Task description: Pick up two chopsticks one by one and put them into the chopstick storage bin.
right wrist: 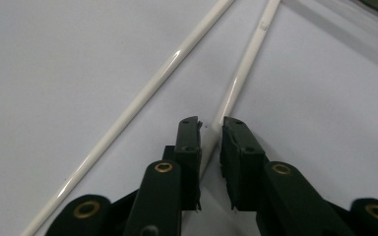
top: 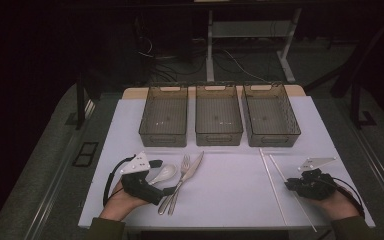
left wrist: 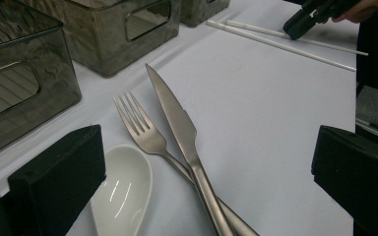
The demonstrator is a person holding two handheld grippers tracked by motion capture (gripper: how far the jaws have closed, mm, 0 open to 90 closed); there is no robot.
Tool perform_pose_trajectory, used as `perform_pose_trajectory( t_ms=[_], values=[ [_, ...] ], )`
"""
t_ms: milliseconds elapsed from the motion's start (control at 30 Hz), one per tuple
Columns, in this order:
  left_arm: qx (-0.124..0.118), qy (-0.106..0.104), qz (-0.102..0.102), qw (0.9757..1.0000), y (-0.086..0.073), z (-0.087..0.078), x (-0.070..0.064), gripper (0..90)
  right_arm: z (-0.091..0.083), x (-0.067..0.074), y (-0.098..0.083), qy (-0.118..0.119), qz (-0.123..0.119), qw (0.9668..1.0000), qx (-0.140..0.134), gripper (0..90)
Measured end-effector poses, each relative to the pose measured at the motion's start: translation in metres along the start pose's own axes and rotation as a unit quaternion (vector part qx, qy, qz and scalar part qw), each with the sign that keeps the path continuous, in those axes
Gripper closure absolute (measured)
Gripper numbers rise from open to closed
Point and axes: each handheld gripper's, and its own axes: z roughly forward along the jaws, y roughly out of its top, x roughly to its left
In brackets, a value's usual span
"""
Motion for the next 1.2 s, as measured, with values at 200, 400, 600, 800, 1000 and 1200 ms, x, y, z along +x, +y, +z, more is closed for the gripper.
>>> perform_pose_trajectory(
  t_ms=[200, 400, 600, 800, 1000, 1200],
  values=[
    [0.004, -0.001, 0.003, 1.0, 0.0, 0.0, 0.0, 0.0, 0.001, 0.001, 0.001, -0.004, 0.01, 0.9999, 0.005, 78.5],
    [0.004, -0.002, 0.004, 1.0, 0.0, 0.0, -0.001, 0.0, 0.001, 0.001, 0.004, -0.009, 0.032, 0.9994, 0.012, 80.2],
    [0.002, -0.001, 0.001, 1.0, 0.0, 0.0, 0.0, 0.0, -0.001, -0.004, 0.002, -0.018, 0.041, 0.9989, 0.014, 82.5],
    [0.004, -0.002, 0.003, 1.0, 0.0, 0.001, -0.001, 0.0, -0.002, -0.009, 0.003, -0.027, 0.046, 0.9983, 0.024, 82.4],
    [0.007, -0.004, 0.002, 1.0, 0.0, 0.002, -0.001, 0.0, 0.001, -0.013, 0.012, -0.016, 0.061, 0.9964, 0.057, 82.1],
    [0.006, -0.006, 0.005, 0.9999, 0.001, 0.004, -0.002, 0.0, 0.006, -0.022, 0.032, 0.01, 0.075, 0.988, 0.135, 82.3]
  ],
)
